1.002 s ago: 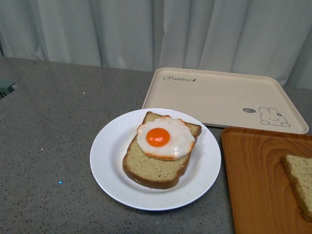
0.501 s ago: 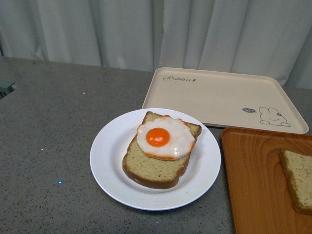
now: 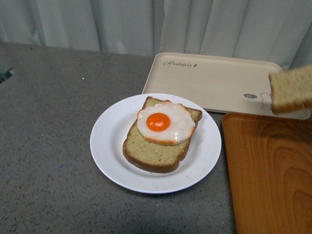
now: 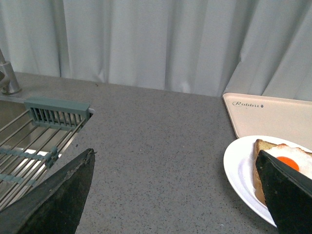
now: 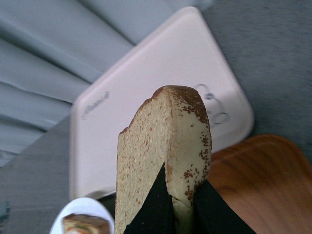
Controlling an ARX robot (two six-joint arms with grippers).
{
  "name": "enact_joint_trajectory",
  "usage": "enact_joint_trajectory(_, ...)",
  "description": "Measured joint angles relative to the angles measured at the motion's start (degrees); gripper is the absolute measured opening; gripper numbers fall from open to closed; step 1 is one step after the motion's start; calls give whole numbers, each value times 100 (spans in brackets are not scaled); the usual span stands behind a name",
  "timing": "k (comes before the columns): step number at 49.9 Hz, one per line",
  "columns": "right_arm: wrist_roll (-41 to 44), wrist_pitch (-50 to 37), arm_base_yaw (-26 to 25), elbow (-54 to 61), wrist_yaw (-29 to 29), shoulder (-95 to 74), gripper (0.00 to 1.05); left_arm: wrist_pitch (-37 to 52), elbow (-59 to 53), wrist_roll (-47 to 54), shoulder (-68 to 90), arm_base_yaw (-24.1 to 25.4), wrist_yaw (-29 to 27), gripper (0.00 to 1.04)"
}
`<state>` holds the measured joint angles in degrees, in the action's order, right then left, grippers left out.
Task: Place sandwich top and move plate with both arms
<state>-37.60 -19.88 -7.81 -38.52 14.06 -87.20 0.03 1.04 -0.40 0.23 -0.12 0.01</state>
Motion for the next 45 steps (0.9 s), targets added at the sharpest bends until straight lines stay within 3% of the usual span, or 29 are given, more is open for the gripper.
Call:
enact_joint_trajectory(26,-1220,-1928,2433,-492,455,-876,3,0,0,0,0,0,0,98)
enact_joint_trajectory(33,-1241,-2208,2721,-595,452,-1447,3,0,0,0,0,0,0,98)
enact_joint_trajectory(45,-1176,-2435,2756,-380,332,-2361,3,0,0,0,0,0,0,98)
